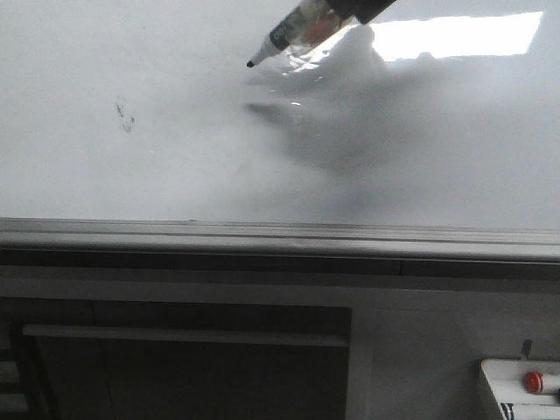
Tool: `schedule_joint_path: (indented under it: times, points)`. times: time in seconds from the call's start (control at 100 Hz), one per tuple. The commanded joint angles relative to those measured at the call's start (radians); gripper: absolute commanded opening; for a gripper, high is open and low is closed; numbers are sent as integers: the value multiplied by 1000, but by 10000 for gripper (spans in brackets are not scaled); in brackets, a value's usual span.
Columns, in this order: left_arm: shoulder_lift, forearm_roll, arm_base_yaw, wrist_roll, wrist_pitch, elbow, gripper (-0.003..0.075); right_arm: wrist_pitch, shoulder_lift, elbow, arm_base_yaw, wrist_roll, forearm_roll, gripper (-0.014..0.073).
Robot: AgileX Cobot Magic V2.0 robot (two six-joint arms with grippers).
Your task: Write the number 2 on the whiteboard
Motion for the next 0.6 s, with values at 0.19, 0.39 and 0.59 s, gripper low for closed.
schedule_joint_path:
  times: [0.19,0.39,0.59]
  points:
    - [-1,-13,4,-11,-92,-25,431,-22,39,-74,-15,66,-113,38]
    - [1,-9,4,-11,-97,-25,431,69,35,-26,-60,89,-127,38]
    - [1,-9,4,-11,-113,-23,431,-74,80,33,25,87,-79,38]
